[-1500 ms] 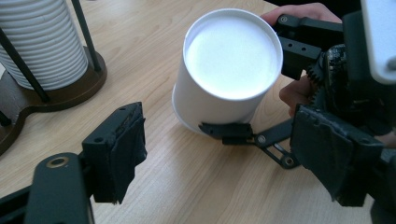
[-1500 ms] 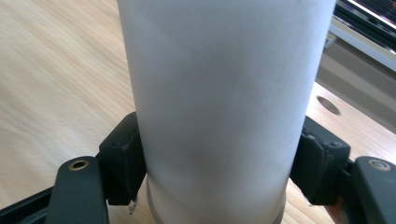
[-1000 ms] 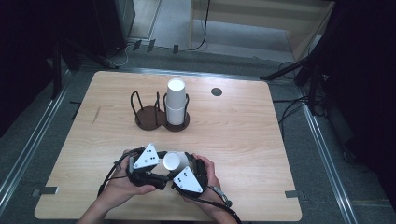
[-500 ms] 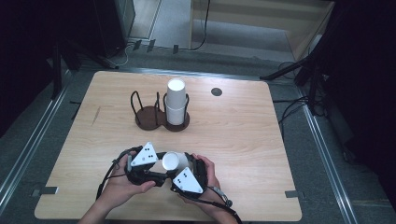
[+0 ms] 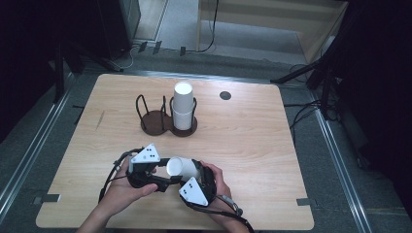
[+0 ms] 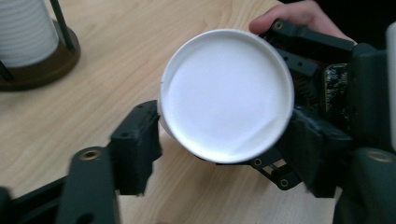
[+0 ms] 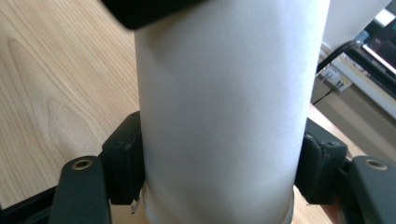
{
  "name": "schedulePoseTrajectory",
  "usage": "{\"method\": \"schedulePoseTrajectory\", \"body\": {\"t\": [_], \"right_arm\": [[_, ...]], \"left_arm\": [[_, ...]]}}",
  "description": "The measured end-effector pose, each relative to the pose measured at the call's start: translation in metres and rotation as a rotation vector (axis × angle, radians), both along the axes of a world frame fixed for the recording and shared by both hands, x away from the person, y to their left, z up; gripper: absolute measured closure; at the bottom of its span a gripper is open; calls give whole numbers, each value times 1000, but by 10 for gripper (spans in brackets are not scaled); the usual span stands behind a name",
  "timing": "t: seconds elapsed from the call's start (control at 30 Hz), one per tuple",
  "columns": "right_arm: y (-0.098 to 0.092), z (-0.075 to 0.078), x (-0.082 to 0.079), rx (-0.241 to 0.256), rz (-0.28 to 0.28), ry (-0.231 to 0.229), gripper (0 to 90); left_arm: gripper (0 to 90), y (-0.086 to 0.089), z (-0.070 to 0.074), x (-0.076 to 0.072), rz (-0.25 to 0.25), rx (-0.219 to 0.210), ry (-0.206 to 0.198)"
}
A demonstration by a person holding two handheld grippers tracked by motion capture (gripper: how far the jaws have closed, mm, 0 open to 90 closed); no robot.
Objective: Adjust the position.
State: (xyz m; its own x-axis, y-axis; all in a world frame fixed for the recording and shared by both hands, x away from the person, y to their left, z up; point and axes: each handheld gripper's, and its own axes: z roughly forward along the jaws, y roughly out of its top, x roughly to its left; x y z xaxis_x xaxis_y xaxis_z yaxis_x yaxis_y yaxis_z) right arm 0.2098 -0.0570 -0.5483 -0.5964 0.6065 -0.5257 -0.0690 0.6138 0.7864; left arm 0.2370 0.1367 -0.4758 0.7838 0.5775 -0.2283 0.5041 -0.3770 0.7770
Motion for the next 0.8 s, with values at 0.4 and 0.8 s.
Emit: {"method": "schedulePoseTrajectory", "body": {"t": [0.4,0.8], "right_arm": [[3,-1,-5,-107,50,-101,306],[-1,6,-2,-60,32,-63,167]], "left_arm": [[293,-1,-3,2,-17,2,30],[345,8,-5,7,18,-46,4]]}}
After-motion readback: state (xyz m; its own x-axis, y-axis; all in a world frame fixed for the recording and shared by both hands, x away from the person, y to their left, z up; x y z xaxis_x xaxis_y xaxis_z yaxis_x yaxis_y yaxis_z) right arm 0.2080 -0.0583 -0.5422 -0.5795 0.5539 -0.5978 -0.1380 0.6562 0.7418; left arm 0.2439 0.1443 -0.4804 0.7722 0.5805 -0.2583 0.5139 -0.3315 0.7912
